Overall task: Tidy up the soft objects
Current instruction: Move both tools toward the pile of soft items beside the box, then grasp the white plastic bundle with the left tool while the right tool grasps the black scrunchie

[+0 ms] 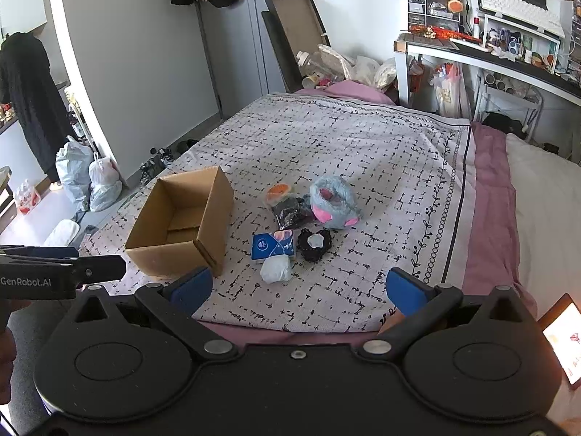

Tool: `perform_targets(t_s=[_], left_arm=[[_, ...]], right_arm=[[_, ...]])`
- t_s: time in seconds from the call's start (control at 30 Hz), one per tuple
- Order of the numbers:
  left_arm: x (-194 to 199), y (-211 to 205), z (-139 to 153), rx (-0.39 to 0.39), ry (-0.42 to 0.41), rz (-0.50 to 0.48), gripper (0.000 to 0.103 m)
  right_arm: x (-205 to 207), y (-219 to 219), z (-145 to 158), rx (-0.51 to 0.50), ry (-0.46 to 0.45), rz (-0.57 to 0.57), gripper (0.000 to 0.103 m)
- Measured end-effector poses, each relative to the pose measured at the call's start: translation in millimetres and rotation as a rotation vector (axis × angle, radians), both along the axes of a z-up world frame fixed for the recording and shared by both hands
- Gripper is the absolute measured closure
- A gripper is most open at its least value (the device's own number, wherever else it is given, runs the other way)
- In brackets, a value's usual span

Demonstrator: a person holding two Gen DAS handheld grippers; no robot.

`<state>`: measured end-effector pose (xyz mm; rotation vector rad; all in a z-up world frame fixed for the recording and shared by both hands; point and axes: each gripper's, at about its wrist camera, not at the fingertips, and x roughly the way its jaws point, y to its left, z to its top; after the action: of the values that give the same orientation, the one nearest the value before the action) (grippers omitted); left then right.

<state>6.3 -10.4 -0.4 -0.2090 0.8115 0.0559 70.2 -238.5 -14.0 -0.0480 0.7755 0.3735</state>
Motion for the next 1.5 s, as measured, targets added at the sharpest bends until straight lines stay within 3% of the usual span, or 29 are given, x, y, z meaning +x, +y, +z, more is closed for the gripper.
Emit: perform_targets(t_s=[0.4,1.5], left_arm=[[21.2,-1.3,-10.2,-0.044,0.000,0.005,0.015],[110.6,-8.9,-76.4,-0.084,0.114,0.000,0.017]], right_arm=[[22.8,-3.5,-13.6,0.007,0.049,-0.031,0.000],[118.7,10.1,-71.2,0.052,0.234,-0.112,0.000]])
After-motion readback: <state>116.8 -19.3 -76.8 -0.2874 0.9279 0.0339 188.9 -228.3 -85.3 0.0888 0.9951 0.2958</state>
